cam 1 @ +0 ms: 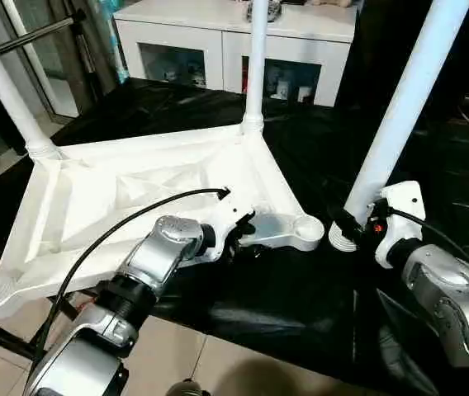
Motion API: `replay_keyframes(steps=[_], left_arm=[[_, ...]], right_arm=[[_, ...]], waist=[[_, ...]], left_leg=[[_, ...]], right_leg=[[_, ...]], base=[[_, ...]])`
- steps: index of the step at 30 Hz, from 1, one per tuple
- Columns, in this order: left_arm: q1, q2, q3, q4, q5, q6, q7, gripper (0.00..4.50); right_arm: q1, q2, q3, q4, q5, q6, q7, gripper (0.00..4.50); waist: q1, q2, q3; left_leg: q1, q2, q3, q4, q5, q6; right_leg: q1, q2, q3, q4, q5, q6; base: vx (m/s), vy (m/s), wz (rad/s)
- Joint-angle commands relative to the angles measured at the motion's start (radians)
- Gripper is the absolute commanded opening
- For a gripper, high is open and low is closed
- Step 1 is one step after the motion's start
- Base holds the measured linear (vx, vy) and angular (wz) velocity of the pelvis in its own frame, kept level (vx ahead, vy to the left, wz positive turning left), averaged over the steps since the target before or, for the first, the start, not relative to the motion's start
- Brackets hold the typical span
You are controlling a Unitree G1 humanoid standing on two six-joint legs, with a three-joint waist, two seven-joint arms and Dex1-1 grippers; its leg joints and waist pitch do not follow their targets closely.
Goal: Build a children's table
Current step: Insert table leg to table base
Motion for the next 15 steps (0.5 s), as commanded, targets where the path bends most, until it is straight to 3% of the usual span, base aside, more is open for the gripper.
replay_keyframes(steps=[1, 10, 15], left_arm=[[-0.029, 0.004, -0.009, 0.034, 0.017, -0.022, -0.018, 2.52], [-0.066, 0.009, -0.019, 0.106, 0.039, -0.050, -0.056, 1.86], [-0.074, 0.012, -0.020, 0.127, 0.050, -0.057, -0.074, 1.42]], right_arm=[[-0.010, -0.011, -0.001, -0.032, -0.001, -0.008, 0.013, 1.91], [-0.004, -0.012, -0.001, -0.048, 0.008, -0.002, 0.016, 1.91], [0.000, -0.008, 0.000, -0.053, 0.008, -0.001, 0.017, 1.91]], waist=[[-0.003, -0.005, -0.060], [-0.004, 0.000, -0.060], [-0.004, 0.000, -0.058]], left_leg=[[0.008, 0.044, -0.021, -0.075, -0.133, -0.017], [0.009, 0.047, -0.021, -0.076, -0.130, -0.016], [0.008, 0.047, -0.022, -0.079, -0.146, -0.021]], right_leg=[[0.043, -0.079, 0.039, -0.086, 0.011, -0.168], [0.042, -0.080, 0.039, -0.085, 0.051, -0.180], [0.043, -0.083, 0.040, -0.089, 0.020, -0.176]], base=[[0.000, 0.000, 0.00], [0.000, 0.000, 0.00], [0.000, 0.000, 0.00]])
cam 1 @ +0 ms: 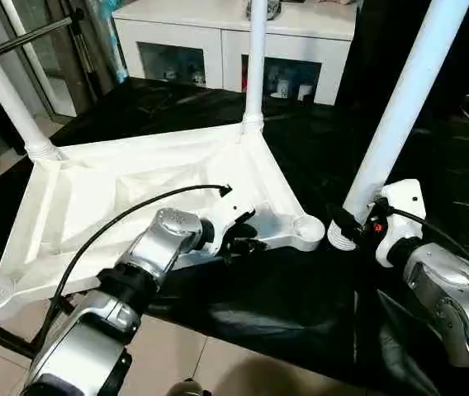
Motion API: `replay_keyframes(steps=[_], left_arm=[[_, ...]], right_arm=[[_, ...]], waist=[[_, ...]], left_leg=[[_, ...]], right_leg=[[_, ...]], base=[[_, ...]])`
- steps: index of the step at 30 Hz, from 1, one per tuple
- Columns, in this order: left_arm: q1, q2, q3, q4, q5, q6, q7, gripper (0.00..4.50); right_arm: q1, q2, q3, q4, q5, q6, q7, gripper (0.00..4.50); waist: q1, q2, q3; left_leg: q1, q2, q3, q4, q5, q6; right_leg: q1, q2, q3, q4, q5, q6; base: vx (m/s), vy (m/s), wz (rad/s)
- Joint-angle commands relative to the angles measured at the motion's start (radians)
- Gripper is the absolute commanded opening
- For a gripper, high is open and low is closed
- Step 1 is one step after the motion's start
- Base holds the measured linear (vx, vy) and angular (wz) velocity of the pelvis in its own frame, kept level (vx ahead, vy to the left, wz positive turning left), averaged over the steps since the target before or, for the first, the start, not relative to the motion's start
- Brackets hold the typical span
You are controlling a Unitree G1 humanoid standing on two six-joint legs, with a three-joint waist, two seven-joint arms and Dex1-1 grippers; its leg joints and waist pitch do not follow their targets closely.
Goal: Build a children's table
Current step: Insert table leg to table base
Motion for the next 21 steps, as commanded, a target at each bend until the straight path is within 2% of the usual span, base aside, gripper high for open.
replay_keyframes(steps=[1, 2, 5, 6, 8, 10, 12, 13, 14, 16, 17, 19, 20, 21], left_arm=[[-0.014, 0.009, -0.008, 0.026, 0.019, -0.002, -0.011, 1.27], [-0.015, 0.009, -0.007, 0.029, 0.020, -0.003, -0.014, 1.06], [-0.017, 0.009, -0.006, 0.032, 0.020, -0.004, -0.024, 0.98], [-0.017, 0.010, -0.006, 0.033, 0.021, -0.003, -0.029, 0.84], [-0.016, 0.013, -0.007, 0.030, 0.023, -0.001, -0.040, 0.55], [-0.014, 0.015, -0.008, 0.027, 0.023, 0.000, -0.045, 0.49], [-0.009, 0.019, -0.008, 0.016, 0.019, 0.003, -0.055, 0.15], [-0.001, 0.025, -0.007, -0.001, 0.015, 0.007, -0.065, 0.15], [0.007, 0.029, -0.006, -0.015, 0.012, 0.004, -0.076, 0.04], [0.018, 0.034, -0.002, -0.036, 0.004, -0.005, -0.090, 0.00], [0.035, 0.042, 0.003, -0.066, -0.009, -0.021, -0.114, 0.00], [0.087, 0.067, 0.009, -0.157, -0.041, -0.055, -0.170, 0.00], [0.121, 0.087, 0.006, -0.218, -0.055, -0.077, -0.205, 0.00], [0.130, 0.092, 0.005, -0.232, -0.058, -0.079, -0.212, 0.00]], right_arm=[[-0.001, -0.004, -0.001, -0.037, 0.004, -0.001, 0.007, 1.91], [-0.001, -0.003, 0.000, -0.037, 0.004, -0.001, 0.006, 1.91], [-0.005, -0.002, -0.001, -0.034, 0.006, -0.001, 0.007, 1.90], [-0.008, -0.002, 0.000, -0.033, 0.007, -0.001, 0.008, 1.90], [-0.013, -0.002, 0.001, -0.029, 0.012, 0.001, 0.015, 1.90], [-0.016, -0.003, 0.003, -0.027, 0.013, 0.001, 0.019, 1.90], [-0.024, -0.002, 0.007, -0.022, 0.022, 0.004, 0.032, 1.90], [-0.031, 0.000, 0.009, -0.022, 0.038, 0.012, 0.048, 1.90], [-0.036, 0.002, 0.012, -0.023, 0.052, 0.017, 0.062, 1.90], [-0.040, 0.000, 0.019, -0.027, 0.067, 0.024, 0.084, 1.90], [-0.044, -0.001, 0.025, -0.033, 0.084, 0.031, 0.106, 1.90], [-0.054, -0.011, 0.042, -0.044, 0.118, 0.051, 0.164, 1.90], [-0.059, -0.021, 0.057, -0.045, 0.127, 0.057, 0.198, 1.90], [-0.060, -0.024, 0.060, -0.046, 0.129, 0.058, 0.206, 1.90]], waist=[[-0.004, -0.008, -0.059], [-0.003, -0.006, -0.059], [-0.004, -0.006, -0.058], [-0.004, -0.010, -0.057], [-0.004, -0.009, -0.056], [-0.004, -0.009, -0.057], [-0.004, -0.010, -0.057], [-0.004, -0.010, -0.057], [-0.004, -0.019, -0.056], [-0.010, -0.015, -0.060], [-0.013, -0.017, -0.061], [-0.018, -0.017, -0.067], [-0.023, -0.018, -0.072], [-0.025, -0.019, -0.072]], left_leg=[[0.010, 0.047, -0.022, -0.079, -0.145, -0.021], [0.011, 0.047, -0.021, -0.079, -0.148, -0.022], [0.011, 0.048, -0.021, -0.080, -0.146, -0.020], [0.010, 0.048, -0.020, -0.081, -0.142, -0.018], [0.010, 0.048, -0.021, -0.081, -0.142, -0.016], [0.010, 0.049, -0.021, -0.082, -0.136, -0.012], [0.010, 0.050, -0.020, -0.082, -0.130, -0.008], [0.009, 0.049, -0.020, -0.083, -0.128, -0.007], [0.007, 0.048, -0.020, -0.083, -0.118, -0.001], [0.007, 0.051, -0.020, -0.082, -0.086, 0.009], [0.006, 0.050, -0.019, -0.081, -0.073, 0.013], [0.002, 0.049, -0.020, -0.076, -0.027, 0.031], [-0.001, 0.048, -0.018, -0.068, 0.020, 0.055], [-0.003, 0.047, -0.017, -0.067, 0.029, 0.062]], right_leg=[[0.043, -0.083, 0.041, -0.085, 0.017, -0.177], [0.042, -0.083, 0.041, -0.086, 0.010, -0.177], [0.042, -0.083, 0.041, -0.086, 0.008, -0.176], [0.042, -0.083, 0.042, -0.087, 0.010, -0.176], [0.041, -0.084, 0.042, -0.088, -0.001, -0.176], [0.042, -0.085, 0.042, -0.087, 0.001, -0.176], [0.041, -0.085, 0.042, -0.088, 0.005, -0.176], [0.041, -0.085, 0.041, -0.088, 0.006, -0.175], [0.045, -0.086, 0.041, -0.086, 0.009, -0.174], [0.045, -0.085, 0.039, -0.080, 0.059, -0.179], [0.046, -0.084, 0.038, -0.079, 0.083, -0.182], [0.051, -0.084, 0.036, -0.068, 0.179, -0.195], [0.052, -0.080, 0.033, -0.059, 0.272, -0.198], [0.051, -0.079, 0.033, -0.058, 0.293, -0.198]], base=[[0.000, 0.000, 0.00], [0.000, 0.000, 0.00], [0.000, 0.000, 0.00], [0.000, 0.000, 0.00], [0.000, 0.000, 0.00], [0.000, 0.000, 0.00], [0.000, 0.000, 0.00], [0.000, 0.000, 0.00], [0.000, 0.000, 0.00], [0.000, 0.000, 0.00], [0.000, 0.000, 0.00], [0.000, 0.000, 0.00], [0.000, 0.000, 0.00], [0.000, 0.000, 0.00]])
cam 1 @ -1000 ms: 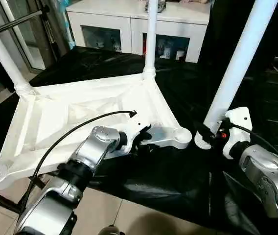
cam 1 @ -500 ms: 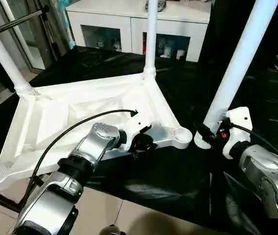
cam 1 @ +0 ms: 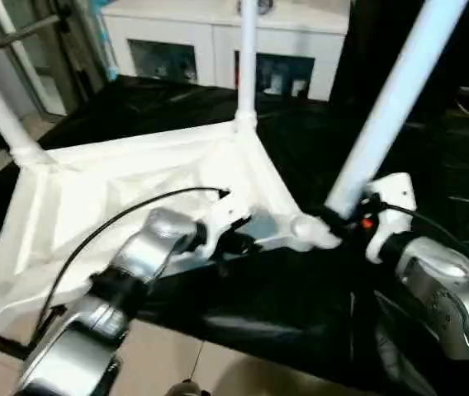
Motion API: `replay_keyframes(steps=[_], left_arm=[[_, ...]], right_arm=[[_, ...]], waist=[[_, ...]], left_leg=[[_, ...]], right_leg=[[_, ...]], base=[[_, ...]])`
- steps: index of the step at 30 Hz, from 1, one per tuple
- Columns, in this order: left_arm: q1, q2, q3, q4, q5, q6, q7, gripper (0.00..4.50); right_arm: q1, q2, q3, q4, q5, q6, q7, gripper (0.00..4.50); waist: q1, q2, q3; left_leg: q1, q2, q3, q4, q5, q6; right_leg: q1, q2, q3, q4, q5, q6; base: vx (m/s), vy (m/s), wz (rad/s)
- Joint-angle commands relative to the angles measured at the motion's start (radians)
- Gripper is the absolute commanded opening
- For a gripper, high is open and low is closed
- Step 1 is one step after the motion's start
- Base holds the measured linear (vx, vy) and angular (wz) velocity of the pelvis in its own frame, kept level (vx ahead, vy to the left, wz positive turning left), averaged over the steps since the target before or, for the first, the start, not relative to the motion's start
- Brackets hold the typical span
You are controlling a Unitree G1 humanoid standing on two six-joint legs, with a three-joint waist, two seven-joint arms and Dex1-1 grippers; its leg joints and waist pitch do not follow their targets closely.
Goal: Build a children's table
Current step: Insert table leg to table base
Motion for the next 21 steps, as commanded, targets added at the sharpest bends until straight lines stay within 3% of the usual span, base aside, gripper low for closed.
replay_keyframes(steps=[1, 3, 4, 6, 7, 10, 12, 14, 15, 17, 21], left_arm=[[0.038, 0.013, 0.000, -0.079, -0.056, -0.029, -0.065, 0.00], [0.072, 0.043, -0.014, -0.134, -0.043, -0.029, -0.068, 0.00], [0.087, 0.057, -0.018, -0.152, -0.035, -0.038, -0.067, 0.00], [0.113, 0.079, -0.018, -0.178, -0.021, -0.059, -0.059, 0.00], [0.113, 0.079, -0.018, -0.178, -0.021, -0.059, -0.059, 0.00], [0.127, 0.087, -0.011, -0.193, -0.020, -0.063, -0.051, 0.00], [0.165, 0.104, 0.009, -0.245, -0.029, -0.048, -0.049, 0.00], [0.178, 0.114, 0.019, -0.266, -0.026, -0.047, -0.051, 0.00], [0.181, 0.117, 0.028, -0.272, -0.029, -0.049, -0.052, 0.00], [0.183, 0.123, 0.036, -0.282, -0.039, -0.055, -0.049, 0.00], [0.184, 0.127, 0.046, -0.273, -0.046, -0.058, -0.043, 0.00]], right_arm=[[-0.022, -0.018, 0.021, -0.031, 0.024, 0.010, 0.051, 1.90], [-0.028, -0.034, 0.047, -0.021, 0.012, 0.006, 0.082, 1.90], [-0.029, -0.040, 0.059, -0.012, 0.006, -0.001, 0.098, 1.90], [-0.033, -0.043, 0.079, 0.013, -0.010, -0.019, 0.107, 1.90], [-0.033, -0.043, 0.079, 0.013, -0.010, -0.019, 0.107, 1.90], [-0.039, -0.036, 0.084, 0.026, -0.017, -0.023, 0.101, 1.90], [-0.049, -0.023, 0.096, 0.024, -0.005, -0.001, 0.101, 1.90], [-0.054, -0.028, 0.110, 0.014, 0.001, 0.015, 0.111, 1.90], [-0.056, -0.033, 0.118, 0.006, 0.004, 0.026, 0.118, 1.90], [-0.061, -0.040, 0.125, 0.000, 0.009, 0.037, 0.129, 1.90], [-0.068, -0.042, 0.133, 0.010, 0.004, 0.035, 0.139, 1.90]], waist=[[0.004, -0.022, -0.072], [0.006, -0.025, -0.072], [0.006, -0.029, -0.069], [0.007, -0.023, -0.066], [0.006, -0.030, -0.064], [0.003, -0.026, -0.060], [-0.002, -0.030, -0.060], [-0.007, -0.032, -0.059], [-0.011, -0.039, -0.060], [-0.011, -0.035, -0.061], [-0.015, -0.050, -0.061]], left_leg=[[0.005, 0.043, -0.014, -0.052, 0.031, 0.064], [0.004, 0.042, -0.012, -0.051, 0.033, 0.072], [0.005, 0.045, -0.011, -0.054, 0.014, 0.073], [0.007, 0.050, -0.013, -0.059, -0.020, 0.065], [0.008, 0.051, -0.012, -0.061, -0.031, 0.062], [0.011, 0.052, -0.010, -0.066, -0.059, 0.044], [0.006, 0.051, -0.010, -0.069, -0.053, 0.042], [0.009, 0.050, -0.009, -0.067, -0.051, 0.044], [0.009, 0.049, -0.005, -0.066, -0.046, 0.049], [0.009, 0.048, -0.006, -0.064, -0.023, 0.056], [0.009, 0.048, -0.002, -0.064, -0.016, 0.070]], right_leg=[[0.056, -0.076, 0.033, -0.047, 0.312, -0.194], [0.054, -0.074, 0.033, -0.048, 0.310, -0.188], [0.050, -0.074, 0.032, -0.052, 0.269, -0.188], [0.047, -0.077, 0.031, -0.057, 0.179, -0.188], [0.046, -0.077, 0.032, -0.060, 0.153, -0.187], [0.042, -0.078, 0.035, -0.066, 0.066, -0.187], [0.046, -0.081, 0.034, -0.065, 0.056, -0.183], [0.043, -0.080, 0.035, -0.066, 0.053, -0.180], [0.044, -0.078, 0.035, -0.066, 0.055, -0.179], [0.043, -0.077, 0.035, -0.062, 0.079, -0.179], [0.042, -0.077, 0.034, -0.061, 0.096, -0.184]], base=[[0.000, 0.000, 0.00], [0.000, 0.000, 0.00], [0.000, 0.000, 0.00], [0.000, 0.000, 0.00], [0.000, 0.000, 0.00], [0.000, 0.000, 0.00], [0.000, 0.000, 0.00], [0.000, 0.000, 0.00], [0.000, 0.000, 0.00], [0.000, 0.000, 0.00], [0.000, 0.000, 0.00]])
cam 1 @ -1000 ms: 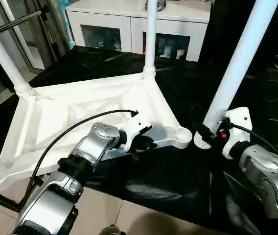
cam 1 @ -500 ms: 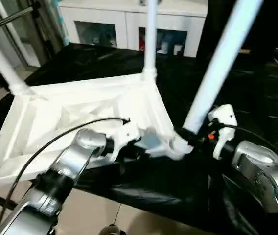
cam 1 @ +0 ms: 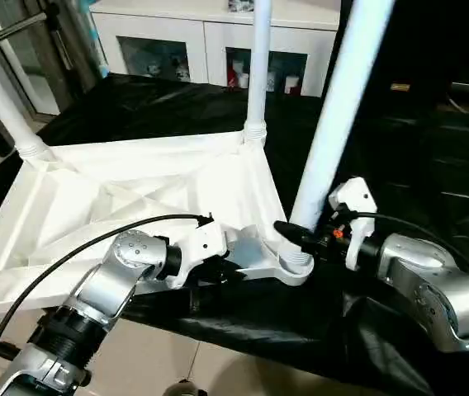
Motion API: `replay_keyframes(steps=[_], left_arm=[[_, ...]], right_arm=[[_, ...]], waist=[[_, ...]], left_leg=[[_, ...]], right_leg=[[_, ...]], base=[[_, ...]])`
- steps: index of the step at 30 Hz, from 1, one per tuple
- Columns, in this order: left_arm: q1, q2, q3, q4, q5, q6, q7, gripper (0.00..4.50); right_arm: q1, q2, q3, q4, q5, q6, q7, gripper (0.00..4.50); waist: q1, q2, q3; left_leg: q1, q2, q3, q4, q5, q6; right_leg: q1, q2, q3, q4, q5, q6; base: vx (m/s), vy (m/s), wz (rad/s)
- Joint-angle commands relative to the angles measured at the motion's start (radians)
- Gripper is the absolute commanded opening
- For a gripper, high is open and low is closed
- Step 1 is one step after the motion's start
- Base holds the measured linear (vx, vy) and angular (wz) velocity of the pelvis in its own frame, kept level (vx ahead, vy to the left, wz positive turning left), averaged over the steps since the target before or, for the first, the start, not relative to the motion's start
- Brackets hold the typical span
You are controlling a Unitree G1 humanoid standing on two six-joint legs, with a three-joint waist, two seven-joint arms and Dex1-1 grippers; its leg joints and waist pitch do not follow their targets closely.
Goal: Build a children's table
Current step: Insert table leg to table base
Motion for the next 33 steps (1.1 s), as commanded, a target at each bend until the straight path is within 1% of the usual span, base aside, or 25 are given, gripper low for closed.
replay_keyframes(steps=[1, 2, 4, 5, 7, 8, 9, 12, 13, 14, 15, 18, 19, 20, 21, 22, 23, 24, 27, 28, 29, 30, 31, 32, 33], left_arm=[[0.010, -0.005, 0.052, -0.017, -0.047, -0.017, 0.012, 0.00], [0.019, -0.005, 0.056, -0.025, -0.046, -0.014, 0.022, 0.00], [0.028, -0.004, 0.056, -0.033, -0.040, -0.015, 0.032, 0.00], [0.034, -0.005, 0.054, -0.039, -0.034, -0.017, 0.039, 0.00], [0.053, -0.003, 0.042, -0.067, -0.019, -0.031, 0.052, 0.00], [0.059, -0.003, 0.035, -0.082, -0.013, -0.033, 0.056, 0.00], [0.062, -0.003, 0.029, -0.090, -0.006, -0.035, 0.061, 0.00], [0.064, -0.005, 0.007, -0.117, 0.004, 0.013, 0.059, 0.00], [0.064, -0.005, 0.007, -0.117, 0.004, 0.013, 0.059, 0.00], [0.064, 0.007, 0.002, -0.151, 0.001, 0.048, 0.039, 0.00], [0.063, 0.009, 0.003, -0.161, -0.002, 0.059, 0.033, 0.00], [0.064, 0.008, 0.013, -0.166, -0.018, 0.060, 0.028, 0.00], [0.066, 0.004, 0.024, -0.169, -0.034, 0.059, 0.026, 0.00], [0.070, 0.008, 0.029, -0.170, -0.036, 0.047, 0.025, 0.00], [0.071, 0.010, 0.032, -0.166, -0.035, 0.034, 0.024, 0.00], [0.078, 0.019, 0.026, -0.161, -0.013, 0.022, 0.037, 0.00], [0.081, 0.026, 0.023, -0.157, 0.002, 0.017, 0.045, 0.00], [0.080, 0.028, 0.019, -0.153, 0.003, 0.018, 0.039, 0.00], [0.065, 0.008, 0.025, -0.143, -0.007, 0.036, 0.051, 0.00], [0.039, -0.009, 0.028, -0.131, -0.015, 0.046, 0.054, 0.00], [0.016, -0.026, 0.036, -0.104, -0.025, 0.033, 0.057, 0.00], [0.009, -0.033, 0.032, -0.093, -0.022, 0.025, 0.058, 0.00], [0.005, -0.033, 0.026, -0.087, -0.016, 0.017, 0.057, 0.00], [-0.003, -0.038, 0.014, -0.072, -0.005, 0.008, 0.057, 0.00], [-0.007, -0.044, 0.010, -0.059, -0.001, 0.005, 0.061, 0.00]], right_arm=[[-0.006, -0.007, 0.012, -0.006, 0.009, 0.009, 0.009, 1.90], [-0.005, -0.006, 0.011, -0.010, 0.011, 0.012, 0.015, 1.90], [-0.005, -0.006, 0.011, -0.011, 0.012, 0.014, 0.015, 1.90], [-0.003, -0.006, 0.010, -0.012, 0.013, 0.014, 0.016, 1.90], [0.006, -0.010, 0.004, -0.018, 0.016, 0.016, 0.015, 1.90], [0.011, -0.011, -0.005, -0.021, 0.020, 0.017, 0.014, 1.90], [0.014, -0.010, -0.013, -0.021, 0.027, 0.017, 0.016, 1.90], [0.021, -0.003, -0.032, -0.011, 0.031, 0.013, 0.003, 1.90], [0.021, -0.003, -0.032, -0.011, 0.031, 0.013, 0.003, 1.90], [0.023, 0.002, -0.037, -0.042, 0.046, 0.034, -0.004, 1.90], [0.022, 0.003, -0.040, -0.050, 0.053, 0.042, -0.004, 1.90], [0.022, 0.007, -0.040, -0.060, 0.056, 0.048, -0.007, 1.90], [0.028, 0.008, -0.037, -0.068, 0.056, 0.049, -0.007, 1.90], [0.037, 0.007, -0.031, -0.079, 0.056, 0.050, -0.009, 1.90], [0.042, 0.009, -0.025, -0.082, 0.056, 0.048, -0.011, 1.90], [0.054, 0.007, -0.020, -0.082, 0.045, 0.041, -0.020, 1.90], [0.058, 0.008, -0.017, -0.079, 0.038, 0.037, -0.028, 1.90], [0.057, 0.006, -0.016, -0.075, 0.038, 0.033, -0.025, 1.90], [0.044, 0.002, -0.048, -0.075, 0.056, 0.051, -0.030, 1.90], [0.027, -0.004, -0.070, -0.083, 0.072, 0.069, -0.025, 1.90], [0.012, -0.001, -0.086, -0.081, 0.082, 0.077, -0.028, 1.90], [0.015, -0.007, -0.085, -0.081, 0.070, 0.069, -0.032, 1.90], [0.019, -0.011, -0.083, -0.085, 0.066, 0.066, -0.030, 1.90], [0.031, -0.023, -0.084, -0.096, 0.070, 0.067, -0.021, 1.90], [0.043, -0.028, -0.087, -0.106, 0.077, 0.072, -0.016, 1.90]], waist=[[0.005, -0.030, -0.062], [0.005, -0.031, -0.062], [0.002, -0.038, -0.060], [0.002, -0.037, -0.061], [0.002, -0.038, -0.061], [0.003, -0.041, -0.062], [0.004, -0.035, -0.063], [0.009, -0.026, -0.065], [0.008, -0.028, -0.066], [0.010, -0.015, -0.066], [0.008, -0.021, -0.066], [0.007, -0.024, -0.061], [0.008, -0.032, -0.066], [0.008, -0.040, -0.064], [0.010, -0.040, -0.064], [0.011, -0.031, -0.064], [0.010, -0.032, -0.063], [0.008, -0.029, -0.064], [0.006, -0.031, -0.063], [0.007, -0.014, -0.064], [0.001, -0.011, -0.063], [0.001, -0.013, -0.067], [0.001, -0.014, -0.065], [0.003, -0.014, -0.064], [0.006, -0.011, -0.065]], left_leg=[[0.011, 0.046, -0.013, -0.060, -0.024, 0.063], [0.011, 0.046, -0.013, -0.060, -0.031, 0.061], [0.010, 0.046, -0.013, -0.062, -0.040, 0.060], [0.011, 0.047, -0.014, -0.062, -0.041, 0.059], [0.011, 0.047, -0.014, -0.062, -0.035, 0.061], [0.010, 0.047, -0.014, -0.061, -0.023, 0.067], [0.011, 0.048, -0.014, -0.059, -0.018, 0.071], [0.011, 0.045, -0.015, -0.056, -0.011, 0.069], [0.012, 0.046, -0.014, -0.057, -0.011, 0.067], [0.014, 0.046, -0.016, -0.056, -0.014, 0.061], [0.013, 0.045, -0.016, -0.056, -0.014, 0.061], [0.013, 0.044, -0.015, -0.058, -0.030, 0.054], [0.014, 0.044, -0.014, -0.057, -0.030, 0.055], [0.013, 0.045, -0.013, -0.059, -0.028, 0.057], [0.014, 0.046, -0.014, -0.058, -0.027, 0.058], [0.014, 0.046, -0.014, -0.058, -0.024, 0.060], [0.013, 0.047, -0.014, -0.058, -0.025, 0.058], [0.013, 0.046, -0.015, -0.059, -0.027, 0.056], [0.016, 0.046, -0.014, -0.060, -0.040, 0.046], [0.017, 0.046, -0.016, -0.059, -0.043, 0.042], [0.020, 0.045, -0.013, -0.058, -0.057, 0.034], [0.018, 0.045, -0.015, -0.058, -0.058, 0.027], [0.017, 0.044, -0.014, -0.058, -0.058, 0.025], [0.017, 0.044, -0.014, -0.059, -0.068, 0.024], [0.017, 0.045, -0.015, -0.058, -0.068, 0.022]], right_leg=[[0.049, -0.076, 0.033, -0.062, 0.090, -0.185], [0.049, -0.077, 0.033, -0.064, 0.077, -0.185], [0.051, -0.078, 0.032, -0.065, 0.060, -0.184], [0.050, -0.078, 0.032, -0.065, 0.052, -0.181], [0.051, -0.078, 0.033, -0.063, 0.060, -0.181], [0.052, -0.078, 0.033, -0.062, 0.079, -0.180], [0.050, -0.077, 0.033, -0.061, 0.099, -0.183], [0.049, -0.075, 0.032, -0.057, 0.138, -0.195], [0.050, -0.074, 0.032, -0.057, 0.145, -0.197], [0.048, -0.074, 0.032, -0.056, 0.154, -0.203], [0.049, -0.072, 0.032, -0.057, 0.158, -0.204], [0.050, -0.071, 0.033, -0.059, 0.154, -0.209], [0.054, -0.072, 0.032, -0.059, 0.151, -0.209], [0.053, -0.073, 0.032, -0.059, 0.141, -0.208], [0.053, -0.074, 0.032, -0.057, 0.137, -0.208], [0.050, -0.074, 0.032, -0.059, 0.125, -0.202], [0.051, -0.074, 0.033, -0.059, 0.125, -0.199], [0.050, -0.073, 0.032, -0.059, 0.124, -0.195], [0.051, -0.074, 0.033, -0.061, 0.103, -0.195], [0.048, -0.074, 0.033, -0.060, 0.103, -0.197], [0.045, -0.068, 0.034, -0.067, 0.104, -0.199], [0.052, -0.069, 0.033, -0.062, 0.114, -0.204], [0.051, -0.069, 0.033, -0.063, 0.115, -0.204], [0.051, -0.071, 0.034, -0.066, 0.098, -0.202], [0.053, -0.073, 0.034, -0.066, 0.100, -0.199]], base=[[0.000, 0.000, 0.00], [0.000, 0.000, 0.00], [0.000, 0.000, 0.00], [0.000, 0.000, 0.00], [0.000, 0.000, 0.00], [0.000, 0.000, 0.00], [0.000, 0.000, 0.00], [0.000, 0.000, 0.00], [0.000, 0.000, 0.00], [0.000, 0.000, 0.00], [0.000, 0.000, 0.00], [0.000, 0.000, 0.00], [0.000, 0.000, 0.00], [0.000, 0.000, 0.00], [0.000, 0.000, 0.00], [0.000, 0.000, 0.00], [0.000, 0.000, 0.00], [0.000, 0.000, 0.00], [0.000, 0.000, 0.00], [0.000, 0.000, 0.00], [0.000, 0.000, 0.00], [0.000, 0.000, 0.00], [0.000, 0.000, 0.00], [0.000, 0.000, 0.00], [0.000, 0.000, 0.00]])
